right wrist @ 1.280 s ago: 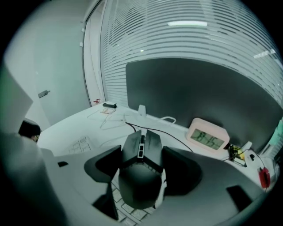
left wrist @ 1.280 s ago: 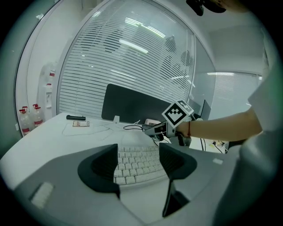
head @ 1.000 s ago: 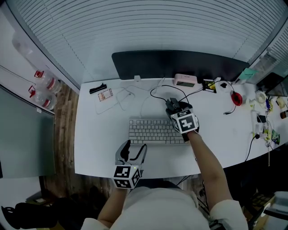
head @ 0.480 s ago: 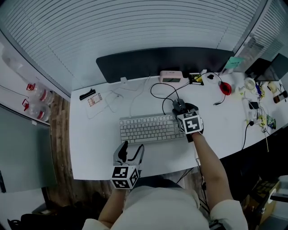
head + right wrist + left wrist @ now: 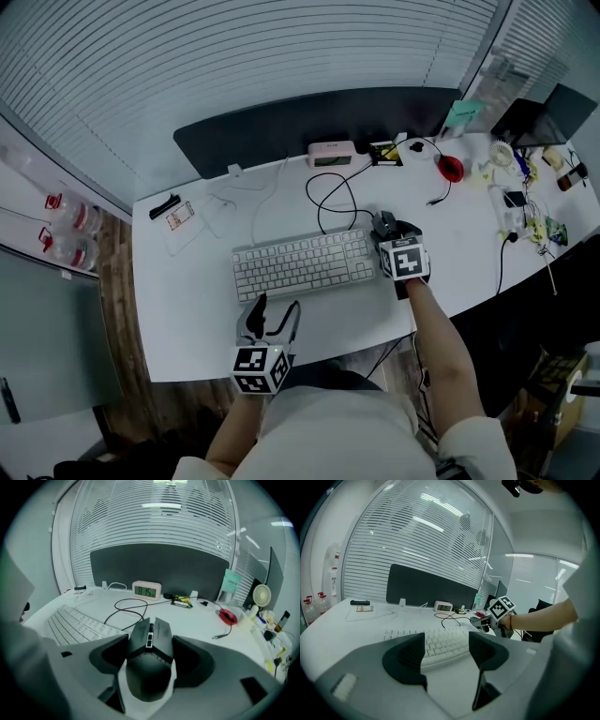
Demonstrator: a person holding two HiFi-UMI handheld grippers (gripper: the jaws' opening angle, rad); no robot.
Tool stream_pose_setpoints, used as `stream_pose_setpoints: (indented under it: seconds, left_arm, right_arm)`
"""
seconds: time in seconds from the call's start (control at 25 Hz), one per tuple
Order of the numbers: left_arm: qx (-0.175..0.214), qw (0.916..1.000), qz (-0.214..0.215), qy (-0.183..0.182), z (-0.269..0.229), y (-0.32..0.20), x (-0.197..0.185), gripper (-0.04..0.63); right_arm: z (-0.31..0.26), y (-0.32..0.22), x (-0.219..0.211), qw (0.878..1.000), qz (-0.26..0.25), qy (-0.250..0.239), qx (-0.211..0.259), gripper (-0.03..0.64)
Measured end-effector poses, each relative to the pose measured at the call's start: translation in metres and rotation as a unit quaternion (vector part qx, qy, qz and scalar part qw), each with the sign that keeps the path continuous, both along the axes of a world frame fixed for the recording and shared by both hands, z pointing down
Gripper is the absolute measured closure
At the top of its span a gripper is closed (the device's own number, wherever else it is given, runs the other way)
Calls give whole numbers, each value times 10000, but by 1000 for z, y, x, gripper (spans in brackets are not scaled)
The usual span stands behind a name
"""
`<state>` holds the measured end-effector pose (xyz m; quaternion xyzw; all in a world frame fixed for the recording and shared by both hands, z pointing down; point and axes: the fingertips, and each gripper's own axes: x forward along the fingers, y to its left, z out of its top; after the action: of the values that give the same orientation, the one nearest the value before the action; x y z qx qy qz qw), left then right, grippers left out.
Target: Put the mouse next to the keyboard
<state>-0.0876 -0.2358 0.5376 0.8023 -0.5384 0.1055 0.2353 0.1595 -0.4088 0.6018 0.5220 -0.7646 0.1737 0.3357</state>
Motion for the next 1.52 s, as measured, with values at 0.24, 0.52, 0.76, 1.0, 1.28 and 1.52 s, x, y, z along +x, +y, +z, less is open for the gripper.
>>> stream_pose_setpoints:
  seconds: [0.24,0.52,0.76,1.0,1.28,1.52]
  left_arm:
    - [-26,9999,131,-18,2,3,13,302]
    - [-81,9998,170,-94,5,9,16,302]
    - [-117,9997,140,-156,6,8,14,302]
    - [-86,9997,192,-142,5,10,19,302]
    - [-76,9998,145,-150,5,21,16,302]
    - [-43,9998,69,-168,3,33,9,302]
  right_arm:
    - [14,11,29,9993,352,-7,-89,321]
    - [38,23,50,9975,644,-41,-300,321]
    - [45,22,53,9963,764,-188,-344,321]
    - [46,20,55,9943,890,-470,-360,310]
    - [49,19,55,9955,867,-290,-242,288]
    - [33,29,47,9957,817,-426,31,267]
